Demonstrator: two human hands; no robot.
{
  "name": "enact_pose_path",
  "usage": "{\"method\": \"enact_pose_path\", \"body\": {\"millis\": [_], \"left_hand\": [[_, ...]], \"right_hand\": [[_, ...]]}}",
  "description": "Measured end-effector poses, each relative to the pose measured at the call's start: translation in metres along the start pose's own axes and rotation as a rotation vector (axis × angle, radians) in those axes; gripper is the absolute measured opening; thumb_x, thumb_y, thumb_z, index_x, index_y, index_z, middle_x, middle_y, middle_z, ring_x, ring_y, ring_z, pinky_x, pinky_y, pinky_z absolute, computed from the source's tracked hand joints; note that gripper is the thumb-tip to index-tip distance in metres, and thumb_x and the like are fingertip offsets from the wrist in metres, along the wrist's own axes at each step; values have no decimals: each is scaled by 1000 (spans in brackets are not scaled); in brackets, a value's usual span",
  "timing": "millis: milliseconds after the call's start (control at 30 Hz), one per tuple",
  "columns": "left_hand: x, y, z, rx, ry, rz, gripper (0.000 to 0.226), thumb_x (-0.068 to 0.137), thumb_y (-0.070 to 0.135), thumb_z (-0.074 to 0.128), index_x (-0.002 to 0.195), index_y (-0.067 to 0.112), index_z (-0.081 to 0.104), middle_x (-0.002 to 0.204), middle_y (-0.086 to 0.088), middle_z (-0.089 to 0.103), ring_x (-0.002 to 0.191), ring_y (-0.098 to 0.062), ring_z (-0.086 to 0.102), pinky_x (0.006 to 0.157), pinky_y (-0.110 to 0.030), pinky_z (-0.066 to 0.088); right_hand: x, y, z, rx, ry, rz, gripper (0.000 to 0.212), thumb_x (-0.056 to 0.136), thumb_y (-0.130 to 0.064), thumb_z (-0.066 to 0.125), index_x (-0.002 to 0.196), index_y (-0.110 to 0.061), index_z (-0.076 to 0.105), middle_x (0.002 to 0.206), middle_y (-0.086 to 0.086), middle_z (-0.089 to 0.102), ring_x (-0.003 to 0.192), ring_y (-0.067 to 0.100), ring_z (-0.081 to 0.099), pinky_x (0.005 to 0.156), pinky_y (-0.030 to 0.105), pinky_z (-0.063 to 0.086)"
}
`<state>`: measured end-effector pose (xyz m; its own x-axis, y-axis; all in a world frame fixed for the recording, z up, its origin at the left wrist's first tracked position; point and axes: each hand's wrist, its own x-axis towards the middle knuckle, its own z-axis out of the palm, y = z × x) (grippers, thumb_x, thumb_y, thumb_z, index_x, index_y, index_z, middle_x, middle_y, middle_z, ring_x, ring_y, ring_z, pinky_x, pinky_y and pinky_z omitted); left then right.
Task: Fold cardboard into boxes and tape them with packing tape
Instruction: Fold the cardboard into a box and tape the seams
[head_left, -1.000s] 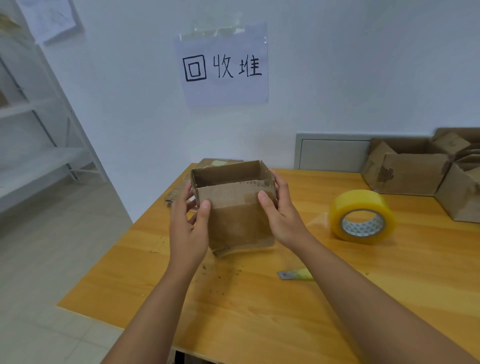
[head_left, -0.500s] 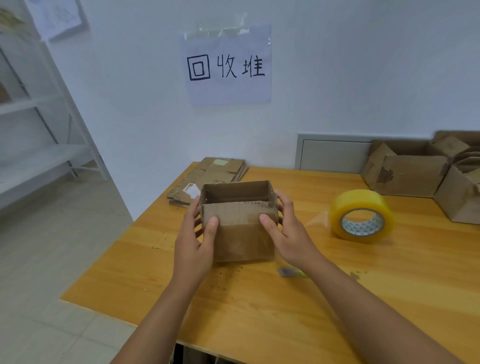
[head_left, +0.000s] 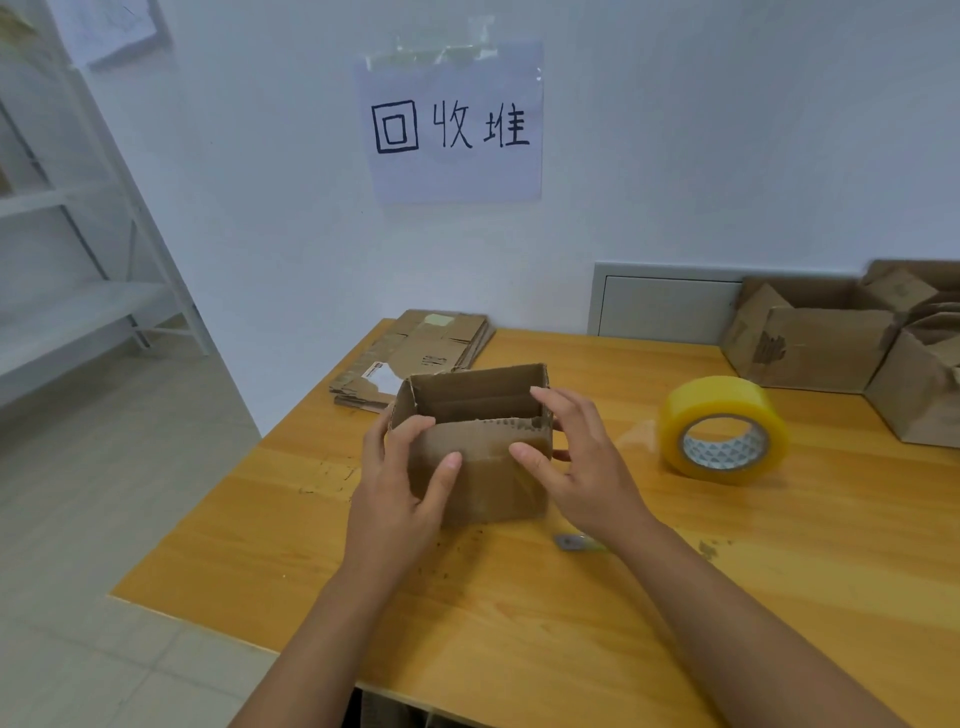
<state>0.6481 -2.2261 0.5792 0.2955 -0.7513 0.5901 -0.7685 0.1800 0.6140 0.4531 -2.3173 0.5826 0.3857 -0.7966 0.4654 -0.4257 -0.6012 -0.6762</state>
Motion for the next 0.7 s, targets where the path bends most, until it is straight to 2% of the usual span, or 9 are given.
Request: {"method": "enact_pose_path", "body": {"millis": [67,167,233,300,333,400,533,633,700], "left_hand": [[-2,0,3,-1,14,25,39,88,46,60,122,41,42,151,-1,28,115,31,27,68,-5,37],[-2,-1,6,-31,33,42,40,88,43,62,121,37,41,150,-3,27,117,25,31,57,-5,43],[-2,-3,9,-59,47,75,37,92,39,63,122,36,41,153,-4,29,128,18,31,67,-7,47],[-4,-6,12,-88,37,102,38,93,38,61,124,35,40,155,-3,37,141,-5,36,84,-26,54],[-6,-7,13,-88,33,103,39,93,41,58,126,34,39,153,-3,41,142,-14,37,90,-37,53],[-8,-8,11,-71,36,89,40,93,47,51,129,36,39,147,1,48,141,-20,40,101,-44,48],[-3,-6,7,-130,52,-5,42,97,53,44,132,65,26,136,7,53,125,-15,53,95,-41,51],[7,-7,8,-212,57,-130,44,97,50,48,129,72,25,139,7,52,127,-12,50,98,-39,49],[13,-8,8,-221,49,-143,51,99,41,54,129,70,25,135,9,52,123,-12,52,91,-24,48]], "right_hand": [[-1,0,-1,-19,-14,-5,69,87,-65,49,149,-41,29,152,-12,25,124,-2,34,94,37,53],[-2,-4,-2,-46,-88,-53,70,89,-66,45,151,-48,18,153,-18,20,128,-2,35,95,31,50],[-2,-6,-2,-66,-134,-70,66,93,-61,44,149,-54,9,153,-21,25,129,-7,32,98,25,44],[-3,-6,-2,-49,-158,-45,62,94,-57,43,146,-57,8,149,-22,35,127,-12,31,100,19,38],[-3,-6,-1,-28,-158,-24,61,94,-58,41,147,-54,12,148,-20,39,127,-13,32,101,19,37],[-4,-4,0,30,-141,24,61,92,-61,37,148,-42,28,146,-17,46,128,-9,37,105,27,42],[-3,-5,5,111,-73,76,52,94,-60,34,135,-29,44,132,-12,57,123,6,52,97,42,49],[2,-7,9,136,-4,124,41,100,-48,43,137,-30,38,132,-16,54,122,7,53,95,40,50],[7,-7,10,139,25,175,50,100,-42,51,144,-31,29,143,-17,44,120,5,51,97,37,50]]}}
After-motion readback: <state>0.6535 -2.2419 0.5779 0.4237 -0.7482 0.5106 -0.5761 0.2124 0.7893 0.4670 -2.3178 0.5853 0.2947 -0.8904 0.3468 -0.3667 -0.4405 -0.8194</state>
